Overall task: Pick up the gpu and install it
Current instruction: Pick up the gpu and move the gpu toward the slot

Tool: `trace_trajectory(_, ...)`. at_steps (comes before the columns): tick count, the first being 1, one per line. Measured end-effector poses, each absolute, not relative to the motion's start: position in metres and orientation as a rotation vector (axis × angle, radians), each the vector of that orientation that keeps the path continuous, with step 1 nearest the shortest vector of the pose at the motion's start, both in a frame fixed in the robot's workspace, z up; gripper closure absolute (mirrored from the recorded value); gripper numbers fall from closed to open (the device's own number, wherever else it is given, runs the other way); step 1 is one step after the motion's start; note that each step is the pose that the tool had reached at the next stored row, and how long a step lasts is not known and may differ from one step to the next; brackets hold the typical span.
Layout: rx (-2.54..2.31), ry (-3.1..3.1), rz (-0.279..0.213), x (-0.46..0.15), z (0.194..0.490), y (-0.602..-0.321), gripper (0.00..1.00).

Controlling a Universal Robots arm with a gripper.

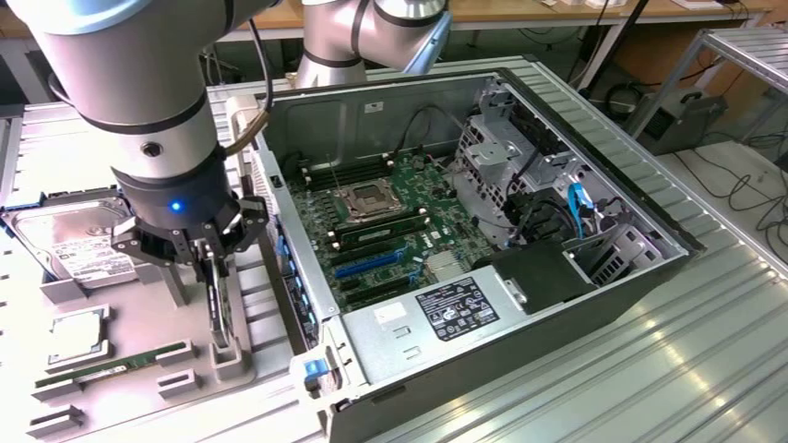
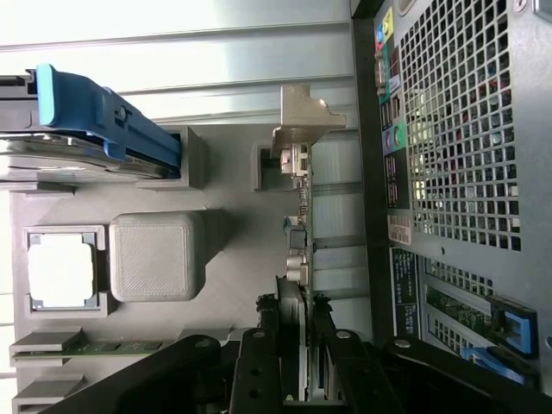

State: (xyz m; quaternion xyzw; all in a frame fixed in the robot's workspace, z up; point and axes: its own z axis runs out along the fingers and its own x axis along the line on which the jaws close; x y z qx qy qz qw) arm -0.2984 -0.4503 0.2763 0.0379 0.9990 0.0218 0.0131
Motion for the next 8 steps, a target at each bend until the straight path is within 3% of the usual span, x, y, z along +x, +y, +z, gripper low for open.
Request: trace_trajectory(8,0.118,3.113,0.068,-0.2984,0.2798,-0.4486,0.74)
